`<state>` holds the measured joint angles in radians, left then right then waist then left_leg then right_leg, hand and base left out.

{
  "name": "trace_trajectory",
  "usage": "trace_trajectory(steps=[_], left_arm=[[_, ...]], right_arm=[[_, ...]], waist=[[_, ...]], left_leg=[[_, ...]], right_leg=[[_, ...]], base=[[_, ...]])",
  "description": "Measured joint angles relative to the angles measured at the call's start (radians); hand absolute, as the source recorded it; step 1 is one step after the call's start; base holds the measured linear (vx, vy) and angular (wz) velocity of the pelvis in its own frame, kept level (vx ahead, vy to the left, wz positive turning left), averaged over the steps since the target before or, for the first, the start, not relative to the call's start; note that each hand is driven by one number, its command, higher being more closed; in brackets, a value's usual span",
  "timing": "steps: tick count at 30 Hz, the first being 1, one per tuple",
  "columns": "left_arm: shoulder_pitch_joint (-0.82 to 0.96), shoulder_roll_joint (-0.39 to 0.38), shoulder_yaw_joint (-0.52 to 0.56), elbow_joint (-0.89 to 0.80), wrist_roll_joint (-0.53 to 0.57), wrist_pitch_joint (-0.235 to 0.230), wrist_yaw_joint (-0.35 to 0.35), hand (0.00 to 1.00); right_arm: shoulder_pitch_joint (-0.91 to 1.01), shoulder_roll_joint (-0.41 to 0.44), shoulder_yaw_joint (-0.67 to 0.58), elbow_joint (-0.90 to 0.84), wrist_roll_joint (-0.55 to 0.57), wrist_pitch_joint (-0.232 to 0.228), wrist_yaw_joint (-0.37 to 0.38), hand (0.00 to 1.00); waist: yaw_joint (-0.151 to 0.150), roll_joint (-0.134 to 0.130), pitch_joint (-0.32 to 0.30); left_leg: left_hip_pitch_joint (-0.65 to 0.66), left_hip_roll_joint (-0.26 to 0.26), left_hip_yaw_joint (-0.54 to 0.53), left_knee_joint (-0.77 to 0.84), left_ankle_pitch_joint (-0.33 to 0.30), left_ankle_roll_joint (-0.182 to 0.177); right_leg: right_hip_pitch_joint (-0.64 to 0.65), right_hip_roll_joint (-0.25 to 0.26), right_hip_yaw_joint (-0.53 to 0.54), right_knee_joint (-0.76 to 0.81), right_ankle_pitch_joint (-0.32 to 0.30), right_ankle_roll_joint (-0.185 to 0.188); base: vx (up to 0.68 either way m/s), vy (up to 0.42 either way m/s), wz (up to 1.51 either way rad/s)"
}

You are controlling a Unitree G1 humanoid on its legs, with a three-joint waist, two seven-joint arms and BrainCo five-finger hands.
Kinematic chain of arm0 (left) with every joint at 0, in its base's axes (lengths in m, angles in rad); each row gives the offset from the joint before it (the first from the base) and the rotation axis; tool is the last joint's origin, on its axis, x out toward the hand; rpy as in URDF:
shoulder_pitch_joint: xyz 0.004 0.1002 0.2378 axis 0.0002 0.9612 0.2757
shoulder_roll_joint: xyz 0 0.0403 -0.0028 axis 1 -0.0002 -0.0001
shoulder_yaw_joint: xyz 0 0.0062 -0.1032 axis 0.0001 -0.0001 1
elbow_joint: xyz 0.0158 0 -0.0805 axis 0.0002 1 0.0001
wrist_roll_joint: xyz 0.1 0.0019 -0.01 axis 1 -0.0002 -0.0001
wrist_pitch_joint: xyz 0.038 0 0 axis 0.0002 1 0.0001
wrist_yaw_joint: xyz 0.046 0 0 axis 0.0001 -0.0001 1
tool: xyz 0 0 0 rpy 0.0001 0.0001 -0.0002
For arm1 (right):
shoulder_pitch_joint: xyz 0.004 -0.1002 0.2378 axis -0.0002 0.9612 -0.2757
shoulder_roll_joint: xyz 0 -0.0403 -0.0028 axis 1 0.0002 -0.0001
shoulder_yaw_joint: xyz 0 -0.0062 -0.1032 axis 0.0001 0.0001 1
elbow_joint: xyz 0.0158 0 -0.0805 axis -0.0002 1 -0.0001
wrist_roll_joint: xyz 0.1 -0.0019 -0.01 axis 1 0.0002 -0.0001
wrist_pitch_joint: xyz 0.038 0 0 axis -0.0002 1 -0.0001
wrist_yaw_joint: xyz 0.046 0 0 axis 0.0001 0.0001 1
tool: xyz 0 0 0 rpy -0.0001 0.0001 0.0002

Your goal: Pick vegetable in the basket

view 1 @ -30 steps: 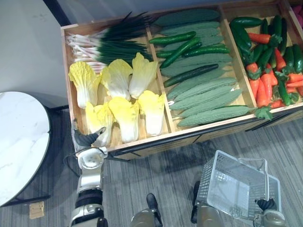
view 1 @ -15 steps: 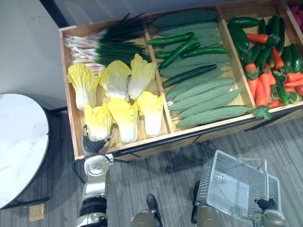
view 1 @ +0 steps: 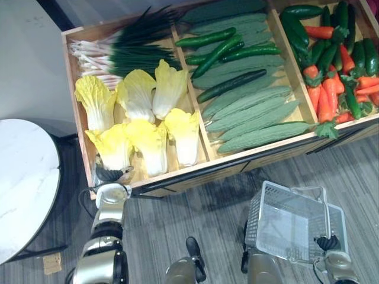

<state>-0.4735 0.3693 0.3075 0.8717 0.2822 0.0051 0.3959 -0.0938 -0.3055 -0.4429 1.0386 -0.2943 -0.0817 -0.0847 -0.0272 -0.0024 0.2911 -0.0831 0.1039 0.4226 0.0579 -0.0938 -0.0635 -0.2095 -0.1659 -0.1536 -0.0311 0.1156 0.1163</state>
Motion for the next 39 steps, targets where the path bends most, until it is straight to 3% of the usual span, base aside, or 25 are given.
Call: trace_trajectory(steps=[6, 14, 19, 24, 29, 35, 39], left_arm=[[-0.029, 0.032, -0.005, 0.037, 0.007, 0.028, -0.001, 1.00], [-0.031, 0.024, 0.006, 0.035, -0.005, 0.022, -0.001, 1.00], [0.060, -0.089, 0.053, -0.162, -0.111, 0.017, 0.021, 1.00], [0.214, -0.271, 0.053, -0.483, -0.202, -0.005, 0.063, 1.00], [0.282, -0.314, 0.053, -0.601, -0.200, -0.016, 0.104, 1.00], [0.314, -0.339, 0.041, -0.715, -0.197, -0.026, 0.120, 1.00], [0.319, -0.369, 0.029, -0.849, -0.190, -0.042, 0.158, 1.00]], right_arm=[[0.000, 0.000, 0.025, 0.001, 0.012, -0.017, -0.001, 1.00], [0.002, 0.011, 0.012, 0.021, 0.020, -0.016, -0.001, 1.00], [0.009, 0.041, -0.032, 0.021, 0.019, -0.014, 0.000, 1.00], [0.039, 0.061, -0.099, 0.020, 0.014, -0.010, 0.001, 1.00], [0.052, 0.062, -0.101, 0.018, -0.005, -0.010, 0.001, 1.00], [0.072, 0.062, -0.100, 0.021, -0.012, -0.010, 0.003, 1.00], [0.095, 0.062, -0.100, 0.037, -0.013, -0.009, 0.004, 1.00]], waist=[[0.002, -0.009, 0.008], [0.003, -0.007, 0.006], [0.000, -0.015, 0.010], [0.000, -0.021, 0.006], [0.002, -0.024, -0.008], [0.001, -0.025, -0.076], [0.002, -0.041, -0.108]], left_leg=[[-0.005, 0.011, 0.036, -0.001, 0.004, -0.006], [0.014, 0.014, 0.028, -0.004, 0.009, -0.008], [0.035, -0.001, 0.002, -0.020, 0.011, -0.006], [0.053, -0.014, -0.043, -0.022, 0.010, -0.006], [0.067, -0.014, -0.065, -0.023, 0.011, -0.005], [0.067, -0.014, -0.079, -0.040, 0.021, 0.006], [0.074, -0.016, -0.082, -0.066, 0.043, 0.005]], right_leg=[[-0.029, 0.009, 0.035, -0.001, 0.007, -0.010], [-0.004, 0.008, 0.026, 0.001, 0.011, -0.004], [0.026, 0.001, 0.004, -0.005, 0.011, -0.004], [0.070, -0.015, -0.038, -0.006, 0.011, -0.004], [0.095, -0.015, -0.063, -0.005, 0.010, -0.004], [0.097, -0.014, -0.081, -0.005, 0.005, -0.010], [0.097, -0.013, -0.080, -0.005, 0.005, -0.009]], base=[[-0.08, -0.038, -0.20], [0.00, -0.004, 0.03], [0.02, 0.007, 0.12], [0.03, 0.024, 0.24], [-0.01, -0.009, 0.13], [-0.05, -0.036, 0.05], [-0.05, -0.033, 0.03]])
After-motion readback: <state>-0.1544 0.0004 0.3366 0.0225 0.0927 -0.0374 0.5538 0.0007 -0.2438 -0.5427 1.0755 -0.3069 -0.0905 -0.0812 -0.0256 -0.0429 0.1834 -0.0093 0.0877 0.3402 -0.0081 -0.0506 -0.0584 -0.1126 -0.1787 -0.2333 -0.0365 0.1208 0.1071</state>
